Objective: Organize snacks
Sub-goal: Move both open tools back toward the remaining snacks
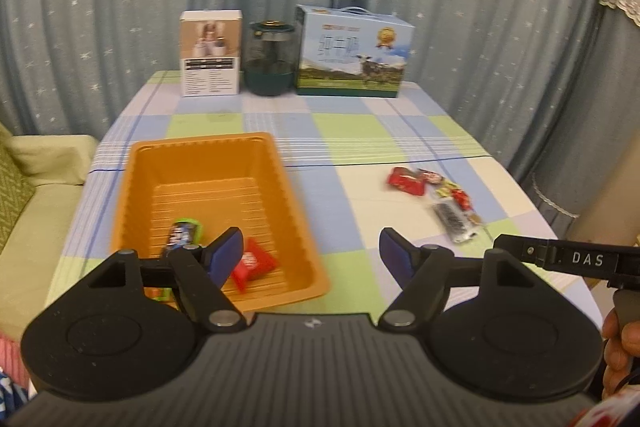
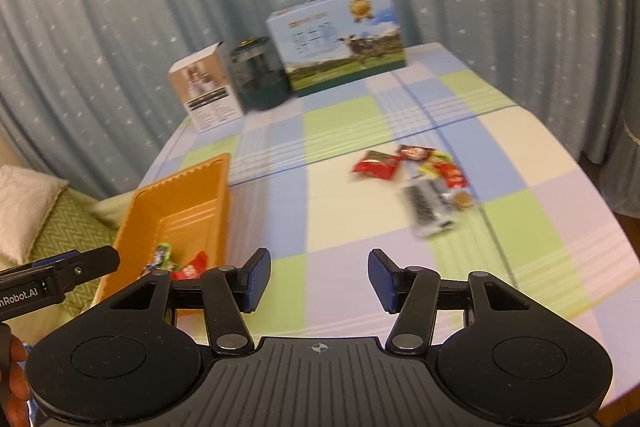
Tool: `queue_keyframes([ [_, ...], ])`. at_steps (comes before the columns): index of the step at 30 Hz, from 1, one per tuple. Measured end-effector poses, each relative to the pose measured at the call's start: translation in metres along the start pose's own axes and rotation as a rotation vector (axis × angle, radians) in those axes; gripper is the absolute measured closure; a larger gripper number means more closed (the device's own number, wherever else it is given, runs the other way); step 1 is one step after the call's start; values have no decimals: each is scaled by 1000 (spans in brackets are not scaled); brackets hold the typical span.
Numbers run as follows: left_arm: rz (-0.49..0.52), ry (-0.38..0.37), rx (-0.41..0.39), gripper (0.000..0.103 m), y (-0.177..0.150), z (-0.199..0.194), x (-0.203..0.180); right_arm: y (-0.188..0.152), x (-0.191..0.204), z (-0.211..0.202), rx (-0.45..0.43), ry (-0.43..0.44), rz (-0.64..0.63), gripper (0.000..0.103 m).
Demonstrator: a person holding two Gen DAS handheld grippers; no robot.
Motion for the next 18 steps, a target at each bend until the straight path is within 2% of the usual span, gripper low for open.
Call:
queue_keyframes([
  [18, 76, -90, 69, 26, -28, 29, -74, -20, -76, -40, -13, -115, 90, 46],
])
Point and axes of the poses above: each gripper's, at about its wrist camera, not at the fingertips, and z roughly the way its jaws point, x to its left, y to its top, the point moved 7 cm from there along z, roughly the way its jaws point, and after that the axes turned 15 degrees about -z, right-handed, at the moved point
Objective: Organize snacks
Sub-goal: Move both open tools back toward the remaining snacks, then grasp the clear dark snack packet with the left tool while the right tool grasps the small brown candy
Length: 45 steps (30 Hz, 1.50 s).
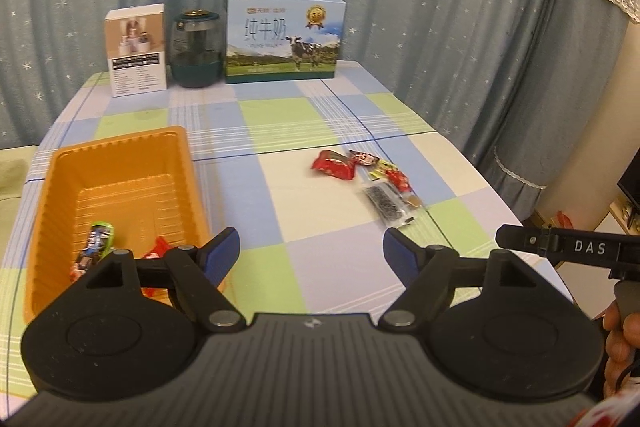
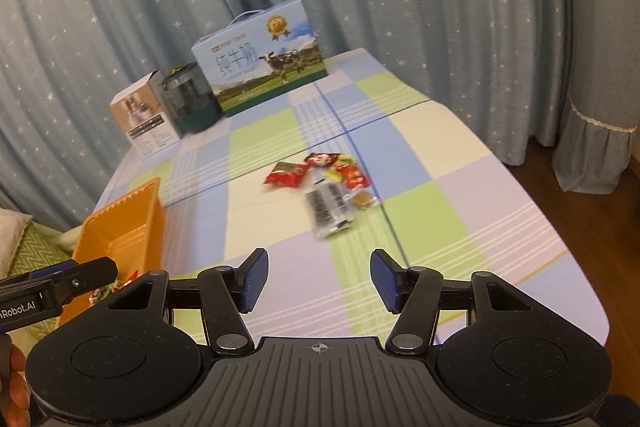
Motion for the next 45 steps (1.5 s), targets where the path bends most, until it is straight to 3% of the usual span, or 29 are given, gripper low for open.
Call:
queue_keyframes([
  [16, -1, -22, 45, 26, -2, 52, -34, -1, -45, 23, 16, -72, -3, 45],
  [23, -11, -17, 66, 26, -6, 91, -49, -2, -70, 47, 11, -95, 10, 45],
  [33, -38, -16, 94, 31, -13, 155, -63, 7, -93, 99, 34, -100, -70, 46],
  [45, -49, -54, 123, 36, -15, 216, -83, 18, -116, 123, 23, -133, -24, 46],
])
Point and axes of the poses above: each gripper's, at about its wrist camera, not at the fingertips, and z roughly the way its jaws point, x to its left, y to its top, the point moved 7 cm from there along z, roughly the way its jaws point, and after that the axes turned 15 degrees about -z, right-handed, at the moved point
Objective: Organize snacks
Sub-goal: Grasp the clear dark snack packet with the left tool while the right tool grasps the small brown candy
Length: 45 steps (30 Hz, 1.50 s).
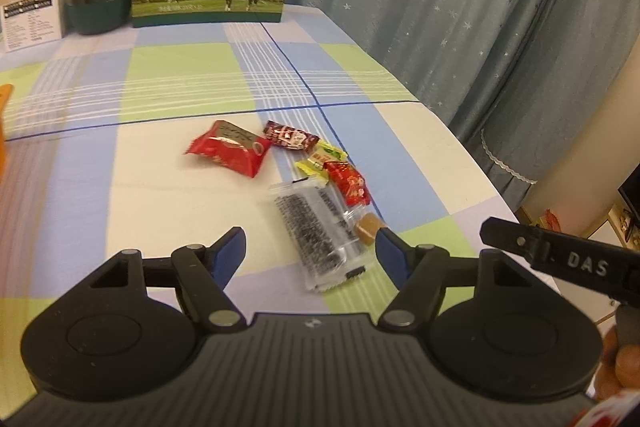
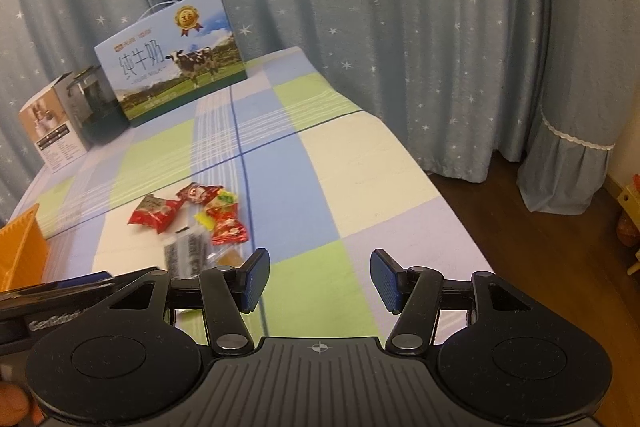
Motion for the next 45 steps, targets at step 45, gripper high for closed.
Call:
queue_keyframes([
  [45, 178, 131, -8, 60, -17, -10, 67, -4, 94, 81, 65, 203, -485, 82],
])
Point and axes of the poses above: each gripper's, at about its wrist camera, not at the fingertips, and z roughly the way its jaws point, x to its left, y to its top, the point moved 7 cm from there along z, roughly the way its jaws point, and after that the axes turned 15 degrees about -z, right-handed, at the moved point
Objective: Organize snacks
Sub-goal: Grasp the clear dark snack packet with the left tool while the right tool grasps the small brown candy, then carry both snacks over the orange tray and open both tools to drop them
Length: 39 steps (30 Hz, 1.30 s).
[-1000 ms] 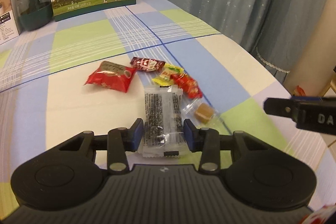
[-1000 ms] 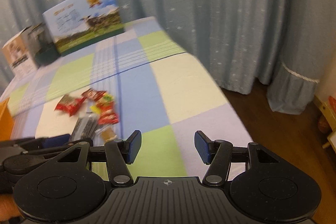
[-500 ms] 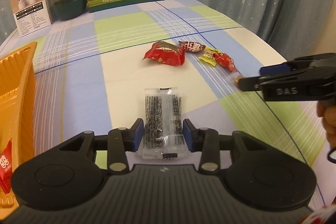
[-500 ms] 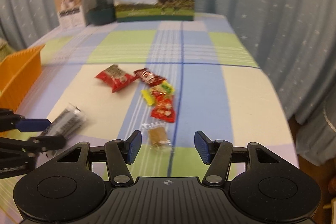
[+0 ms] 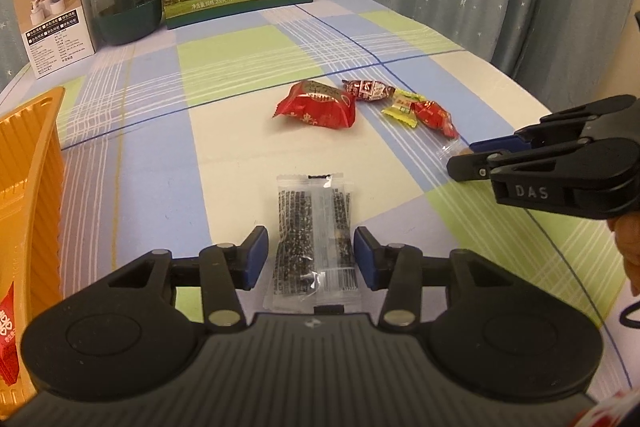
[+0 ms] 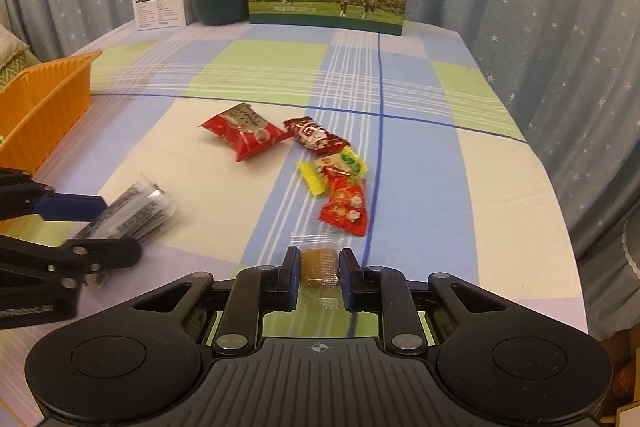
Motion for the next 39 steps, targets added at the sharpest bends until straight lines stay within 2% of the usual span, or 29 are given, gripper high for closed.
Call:
queue_keyframes([
  [9, 36, 12, 7, 67, -7, -10, -2, 0, 6, -23, -25, -19, 63, 82],
  [16, 7, -1, 16, 67, -18, -38, 1, -15, 11, -49, -34, -11, 248, 82],
  [22, -18, -11, 15, 68, -30, -67, 2, -27, 29, -82, -57, -26, 318, 82],
  [31, -56, -28, -21, 68, -30, -121, 5, -42, 49, -130, -54, -80, 381, 82],
  [39, -85, -49, -56, 68, -26, -163, 7, -37, 67, -168, -72, -104, 378, 82],
])
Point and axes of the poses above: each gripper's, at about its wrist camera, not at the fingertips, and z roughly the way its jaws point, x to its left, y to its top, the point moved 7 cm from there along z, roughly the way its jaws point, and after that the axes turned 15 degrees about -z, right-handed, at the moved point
